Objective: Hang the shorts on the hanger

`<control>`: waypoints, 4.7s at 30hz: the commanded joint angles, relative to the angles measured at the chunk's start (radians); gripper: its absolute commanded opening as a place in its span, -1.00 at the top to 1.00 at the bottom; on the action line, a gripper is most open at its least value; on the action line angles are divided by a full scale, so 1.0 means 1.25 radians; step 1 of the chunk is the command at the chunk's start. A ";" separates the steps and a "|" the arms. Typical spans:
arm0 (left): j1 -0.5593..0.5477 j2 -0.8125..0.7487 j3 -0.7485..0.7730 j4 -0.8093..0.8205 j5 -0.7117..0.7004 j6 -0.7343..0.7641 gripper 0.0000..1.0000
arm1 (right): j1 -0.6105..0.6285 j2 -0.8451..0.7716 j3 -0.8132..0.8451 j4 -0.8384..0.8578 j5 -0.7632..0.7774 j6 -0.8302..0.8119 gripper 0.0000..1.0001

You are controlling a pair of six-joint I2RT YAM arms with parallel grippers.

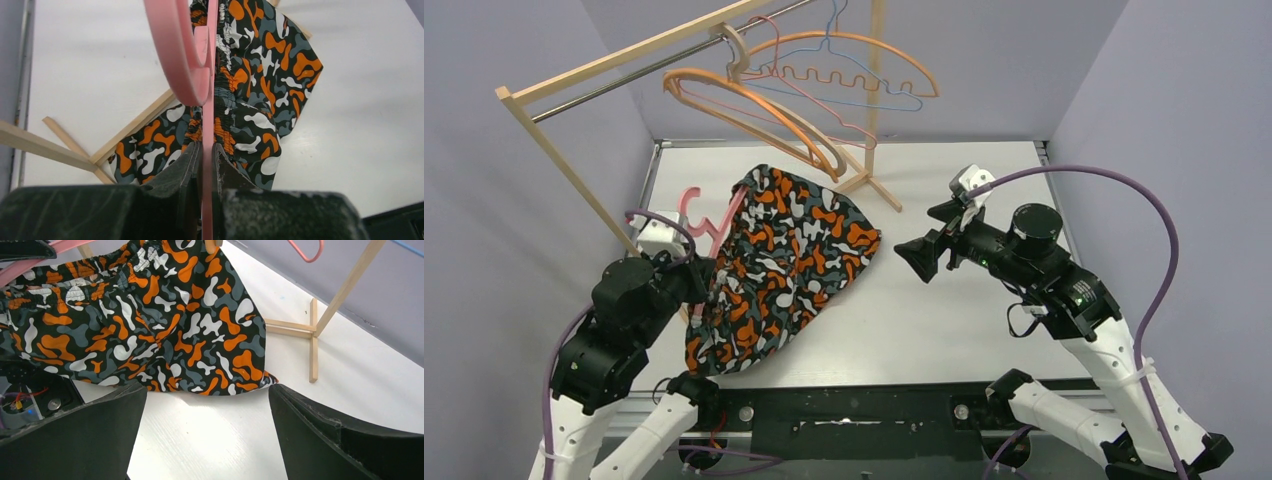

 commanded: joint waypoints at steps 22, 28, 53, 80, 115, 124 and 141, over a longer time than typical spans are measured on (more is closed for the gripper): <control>0.003 0.156 0.054 0.508 -0.512 0.169 1.00 | 0.000 -0.015 0.078 0.027 0.060 -0.014 -0.95; 0.003 0.212 0.085 0.577 -0.555 0.217 1.00 | 0.000 -0.010 0.073 0.048 0.052 -0.007 -0.95; 0.003 0.300 0.109 0.843 -0.597 0.440 1.00 | 0.001 -0.046 0.040 0.045 0.065 -0.023 -0.95; 0.014 0.417 0.222 0.765 -0.620 0.351 1.00 | 0.001 -0.101 0.008 0.015 0.074 -0.032 -0.95; 0.019 0.347 0.367 0.432 -0.431 0.073 0.03 | 0.001 -0.118 -0.033 0.015 0.096 0.002 -0.95; 0.020 0.229 0.333 0.455 -0.193 0.051 -0.19 | 0.001 -0.095 -0.015 0.003 0.193 0.101 -0.95; 0.020 0.097 0.127 0.372 0.381 -0.011 -0.24 | 0.001 -0.011 0.062 -0.157 0.499 0.282 -0.95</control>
